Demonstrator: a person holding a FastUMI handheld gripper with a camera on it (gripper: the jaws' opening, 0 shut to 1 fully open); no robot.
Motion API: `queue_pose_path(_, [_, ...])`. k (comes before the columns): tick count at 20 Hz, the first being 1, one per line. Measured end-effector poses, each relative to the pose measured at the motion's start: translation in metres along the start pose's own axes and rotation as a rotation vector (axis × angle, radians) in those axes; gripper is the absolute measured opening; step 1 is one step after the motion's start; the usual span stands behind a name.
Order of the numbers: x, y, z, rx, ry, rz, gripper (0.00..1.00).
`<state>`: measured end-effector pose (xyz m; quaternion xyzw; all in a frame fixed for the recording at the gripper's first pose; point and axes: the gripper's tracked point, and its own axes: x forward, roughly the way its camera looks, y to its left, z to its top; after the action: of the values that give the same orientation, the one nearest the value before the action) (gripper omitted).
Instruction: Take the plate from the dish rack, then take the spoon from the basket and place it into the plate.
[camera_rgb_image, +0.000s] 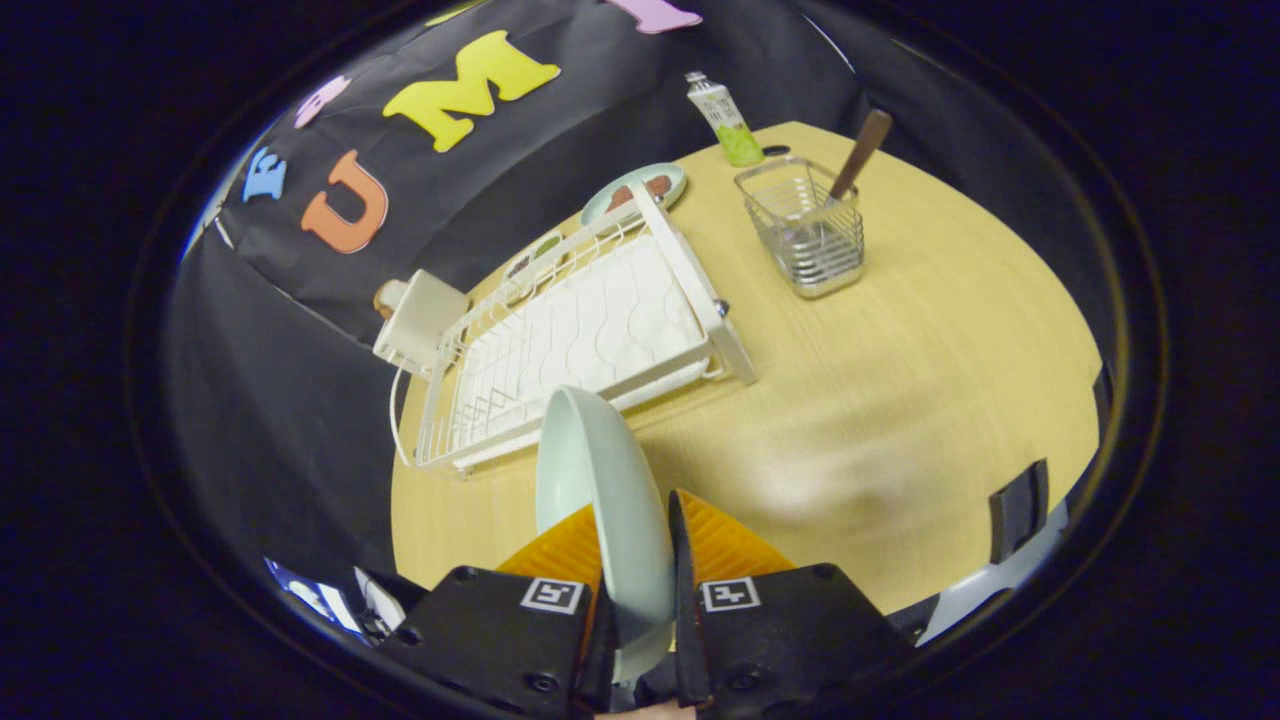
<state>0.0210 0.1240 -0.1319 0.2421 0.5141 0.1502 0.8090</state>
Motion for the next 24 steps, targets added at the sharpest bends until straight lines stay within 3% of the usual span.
queue_pose_path(6, [0.022,-0.011,-0.009,0.055,0.026,0.052,0.31])
queue_pose_path(10, [0.028,-0.028,0.008,0.061,-0.014,0.029,0.35])
queue_pose_path(16, [0.004,-0.037,0.04,-0.105,-0.185,-0.057,0.45])
queue_pose_path(21, [-0.039,-0.056,0.067,-0.288,-0.431,-0.197,0.73])
queue_pose_path(24, [-0.071,-0.073,0.093,-0.392,-0.614,-0.309,0.84])
